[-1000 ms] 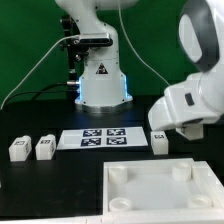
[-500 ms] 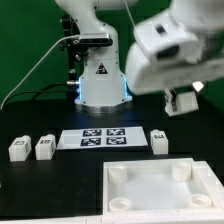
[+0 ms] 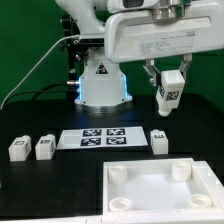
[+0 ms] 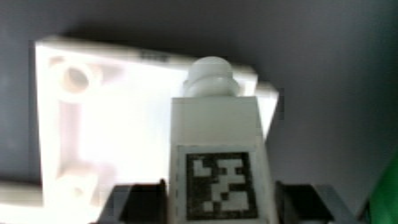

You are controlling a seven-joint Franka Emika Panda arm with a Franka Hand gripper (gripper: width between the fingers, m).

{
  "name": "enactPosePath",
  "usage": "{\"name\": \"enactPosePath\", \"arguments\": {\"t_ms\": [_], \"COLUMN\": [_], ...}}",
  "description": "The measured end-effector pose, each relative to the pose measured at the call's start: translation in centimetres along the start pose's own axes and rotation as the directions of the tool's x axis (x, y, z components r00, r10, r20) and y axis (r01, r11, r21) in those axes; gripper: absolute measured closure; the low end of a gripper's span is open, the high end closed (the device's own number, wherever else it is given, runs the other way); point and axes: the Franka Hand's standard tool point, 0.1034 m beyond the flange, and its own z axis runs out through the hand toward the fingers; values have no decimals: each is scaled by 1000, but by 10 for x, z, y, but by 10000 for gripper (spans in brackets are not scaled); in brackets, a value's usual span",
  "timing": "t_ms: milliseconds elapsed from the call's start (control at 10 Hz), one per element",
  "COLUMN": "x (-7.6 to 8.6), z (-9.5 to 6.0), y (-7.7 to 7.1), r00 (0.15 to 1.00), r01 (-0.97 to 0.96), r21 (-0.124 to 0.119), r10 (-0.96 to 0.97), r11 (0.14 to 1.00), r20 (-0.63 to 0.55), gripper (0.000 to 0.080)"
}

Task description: Assemble one leg

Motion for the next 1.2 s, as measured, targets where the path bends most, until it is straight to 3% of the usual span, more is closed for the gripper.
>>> {"name": "enactPosePath", "arguments": {"t_ms": [100,200,300,900,1200], "x": [10,30,57,59,93], "z": [15,26,26,31,49], "y": [1,6,11,10,23], "r00": [992,981,965,965,937], "r01": [2,7,-10,-3,2], "r21": [6,11,16,17,11], "r10": [-1,-5,14,8,2], "r11": [1000,1000,1000,1000,1000], "r20": [-126,-194,-262,-261,-349], "gripper": [508,508,508,508,508]}}
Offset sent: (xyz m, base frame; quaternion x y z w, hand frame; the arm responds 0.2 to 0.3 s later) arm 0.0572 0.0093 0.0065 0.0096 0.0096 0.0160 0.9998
